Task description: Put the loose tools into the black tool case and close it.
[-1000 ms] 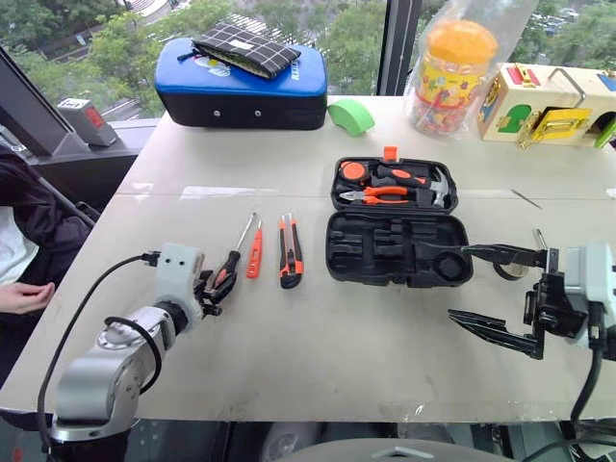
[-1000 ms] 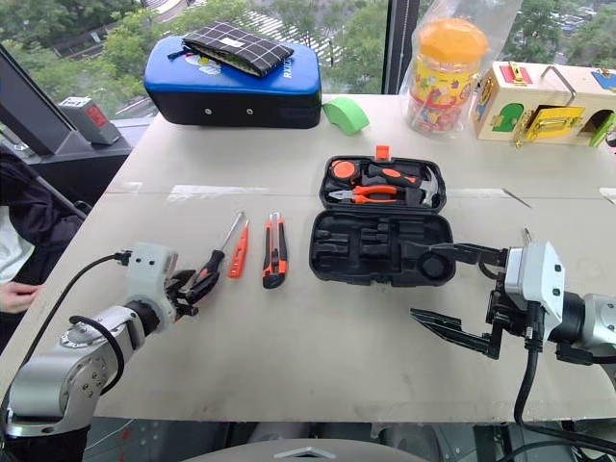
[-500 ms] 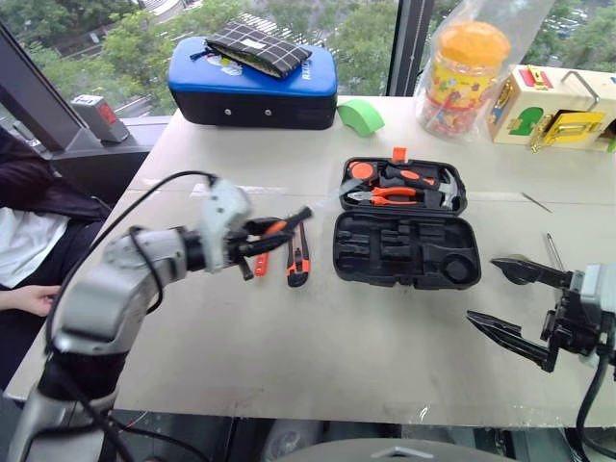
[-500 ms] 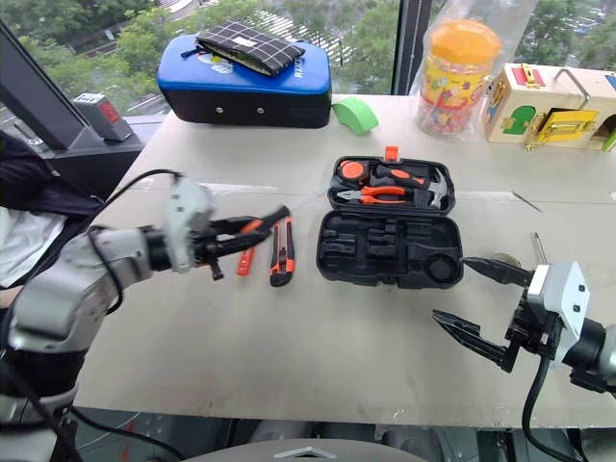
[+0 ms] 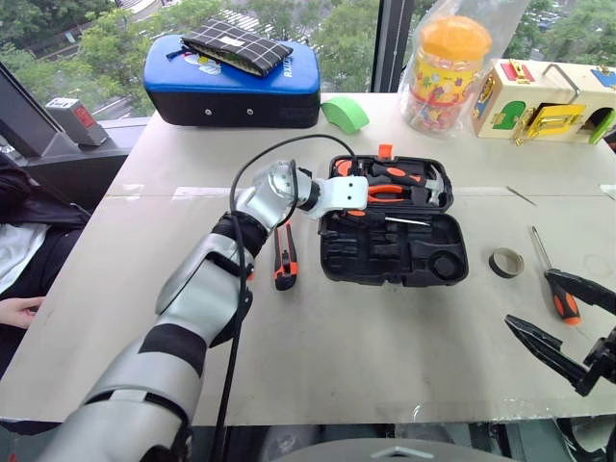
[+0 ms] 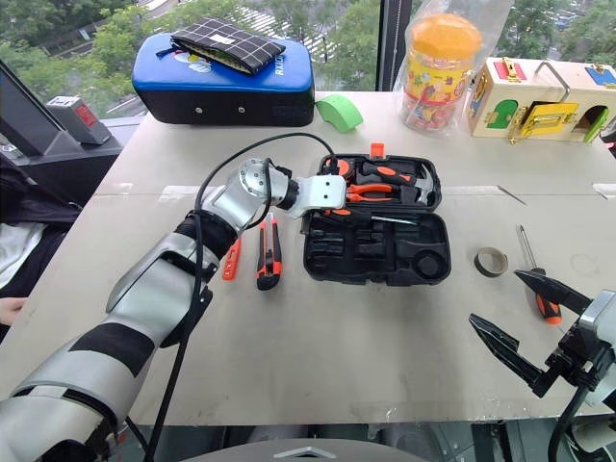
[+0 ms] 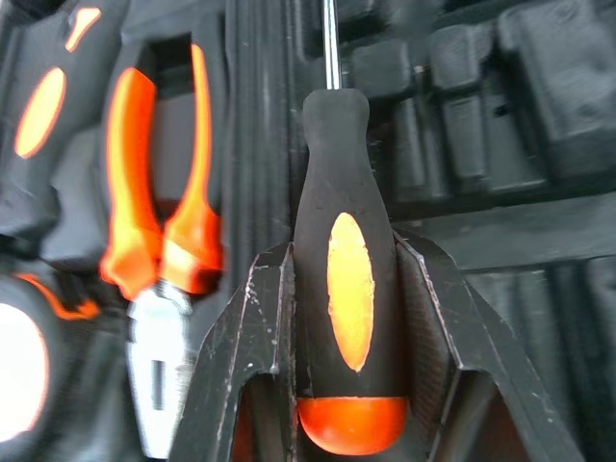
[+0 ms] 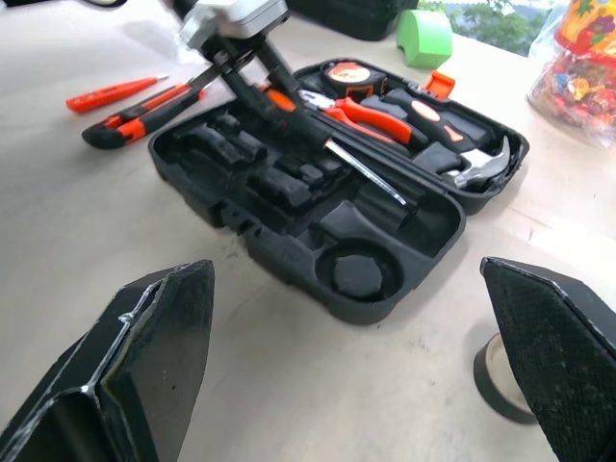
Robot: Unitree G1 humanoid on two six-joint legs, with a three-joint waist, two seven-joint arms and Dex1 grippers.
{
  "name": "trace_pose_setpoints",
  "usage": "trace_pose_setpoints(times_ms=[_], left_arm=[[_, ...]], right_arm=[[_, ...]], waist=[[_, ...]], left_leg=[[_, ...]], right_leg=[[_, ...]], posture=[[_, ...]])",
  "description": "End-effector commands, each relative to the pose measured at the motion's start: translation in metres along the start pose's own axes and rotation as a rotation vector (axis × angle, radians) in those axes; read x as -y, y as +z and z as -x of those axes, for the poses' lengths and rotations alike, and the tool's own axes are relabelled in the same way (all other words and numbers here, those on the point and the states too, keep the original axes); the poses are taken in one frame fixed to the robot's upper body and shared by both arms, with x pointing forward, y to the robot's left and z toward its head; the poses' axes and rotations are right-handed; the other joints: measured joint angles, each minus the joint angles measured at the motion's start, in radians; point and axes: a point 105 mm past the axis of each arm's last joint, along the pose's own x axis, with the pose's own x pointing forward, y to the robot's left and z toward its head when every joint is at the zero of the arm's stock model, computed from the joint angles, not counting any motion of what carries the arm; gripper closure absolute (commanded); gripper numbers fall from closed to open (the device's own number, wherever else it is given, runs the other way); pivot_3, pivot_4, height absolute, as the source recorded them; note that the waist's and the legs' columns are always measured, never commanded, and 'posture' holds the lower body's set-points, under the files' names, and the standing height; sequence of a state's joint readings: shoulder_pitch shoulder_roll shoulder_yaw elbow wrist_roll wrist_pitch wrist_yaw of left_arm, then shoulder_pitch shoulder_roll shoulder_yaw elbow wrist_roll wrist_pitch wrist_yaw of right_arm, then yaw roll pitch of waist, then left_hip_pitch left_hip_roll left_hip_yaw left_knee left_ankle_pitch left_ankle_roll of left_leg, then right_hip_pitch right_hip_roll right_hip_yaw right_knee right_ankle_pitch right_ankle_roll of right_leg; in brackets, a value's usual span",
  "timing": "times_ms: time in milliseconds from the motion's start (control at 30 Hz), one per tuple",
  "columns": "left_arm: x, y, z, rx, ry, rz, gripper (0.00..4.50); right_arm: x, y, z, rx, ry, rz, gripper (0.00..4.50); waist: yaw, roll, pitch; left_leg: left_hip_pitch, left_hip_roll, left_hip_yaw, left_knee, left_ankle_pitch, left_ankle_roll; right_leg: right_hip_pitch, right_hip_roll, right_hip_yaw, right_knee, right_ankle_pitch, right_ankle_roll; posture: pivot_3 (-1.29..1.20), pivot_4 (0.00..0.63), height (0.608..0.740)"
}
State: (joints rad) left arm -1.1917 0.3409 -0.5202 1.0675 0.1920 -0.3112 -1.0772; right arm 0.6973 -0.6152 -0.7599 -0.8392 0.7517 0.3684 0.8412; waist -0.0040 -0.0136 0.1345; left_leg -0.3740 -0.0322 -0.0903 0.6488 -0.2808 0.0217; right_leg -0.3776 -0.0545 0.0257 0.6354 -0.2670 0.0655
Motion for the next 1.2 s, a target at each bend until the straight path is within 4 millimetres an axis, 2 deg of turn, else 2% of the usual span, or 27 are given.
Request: trace_pose_setpoints(times_ms=[33,300,367,467,567,600,700,833,867,1067,1200], left_arm=[[-0.004,-0.011,0.006,-0.055,0.011,-0.033,3.71],[0.009,-0.019,0.005,-0.054,-0.053,-0.028,3.71],[0.005,-0.017,0.007,-0.038,-0.029,-0.028,2.66],[-0.004,-0.014,0.014,-0.022,0.018,-0.032,1.56],[-0.014,-0.008,0.026,0.026,0.055,-0.005,1.56],[-0.018,-0.003,0.031,0.075,0.067,0.052,1.56],[-0.024,0.008,0.037,0.179,0.078,0.186,2.42],[-0.023,0.019,0.030,0.279,0.112,0.377,4.26],[-0.021,0.021,0.027,0.297,0.133,0.424,4.46],[-0.006,0.024,0.009,0.301,0.279,0.615,4.46],[0.026,0.003,-0.015,0.163,0.303,0.623,4.46]], right_arm=[[-0.003,0.009,0.001,0.017,-0.017,0.037,0.00],[0.001,0.008,-0.003,0.016,-0.022,0.045,0.00],[0.001,0.010,-0.005,0.022,-0.016,0.046,0.00],[0.002,0.012,-0.008,0.030,-0.012,0.048,0.00],[0.003,0.013,-0.010,0.034,-0.007,0.051,0.00],[0.003,0.013,-0.011,0.036,-0.006,0.052,0.00],[0.004,0.013,-0.012,0.040,-0.009,0.052,0.00],[0.004,0.014,-0.014,0.049,-0.017,0.052,0.00],[0.004,0.014,-0.014,0.049,-0.020,0.054,0.00],[0.006,0.013,-0.015,0.044,-0.038,0.066,0.00],[0.008,0.013,-0.016,0.033,-0.050,0.071,0.00]], waist=[[-0.003,-0.001,0.000],[-0.006,-0.002,0.001],[-0.006,-0.002,0.001],[-0.006,-0.002,0.001],[-0.006,-0.002,0.001],[-0.006,-0.002,0.001],[-0.005,-0.002,0.001],[-0.003,-0.002,0.000],[-0.004,-0.001,0.000],[-0.004,-0.001,0.000],[-0.003,0.000,0.000]], left_leg=[[0.000,0.000,0.000,0.001,0.000,0.000],[0.004,0.000,0.001,0.003,0.000,0.000],[0.005,0.000,0.000,0.003,0.000,0.000],[0.005,0.000,0.001,0.003,0.000,0.000],[0.004,0.000,0.001,0.003,0.000,0.000],[0.004,0.000,0.000,0.003,0.000,0.000],[0.004,0.000,0.000,0.003,0.000,0.000],[0.003,0.001,-0.001,0.003,0.000,0.000],[0.004,0.001,-0.001,0.003,0.000,0.000],[0.004,0.002,-0.001,0.003,0.000,0.000],[0.006,0.002,0.001,0.003,0.000,0.000]], right_leg=[[0.000,0.000,0.001,0.001,0.000,0.000],[0.002,0.000,0.002,0.006,0.000,0.001],[0.002,0.000,0.002,0.006,0.000,0.001],[0.001,0.000,0.002,0.006,-0.001,0.001],[0.001,0.000,0.002,0.007,-0.001,0.001],[0.001,0.000,0.002,0.007,-0.001,0.001],[0.001,0.000,0.002,0.007,-0.001,0.001],[0.001,0.000,0.001,0.007,-0.001,0.002],[0.001,0.000,0.001,0.007,-0.001,0.002],[0.001,-0.001,0.003,0.008,-0.001,0.002],[0.002,-0.001,0.005,0.008,-0.001,0.002]], posture=[[0.00,0.150,0.740],[0.00,0.150,0.740],[0.00,0.150,0.740],[0.00,0.150,0.740],[0.00,0.150,0.740],[0.00,0.150,0.740],[0.00,0.150,0.740],[0.00,0.150,0.740],[0.00,0.150,0.740],[0.00,0.150,0.740],[0.00,0.150,0.740]])
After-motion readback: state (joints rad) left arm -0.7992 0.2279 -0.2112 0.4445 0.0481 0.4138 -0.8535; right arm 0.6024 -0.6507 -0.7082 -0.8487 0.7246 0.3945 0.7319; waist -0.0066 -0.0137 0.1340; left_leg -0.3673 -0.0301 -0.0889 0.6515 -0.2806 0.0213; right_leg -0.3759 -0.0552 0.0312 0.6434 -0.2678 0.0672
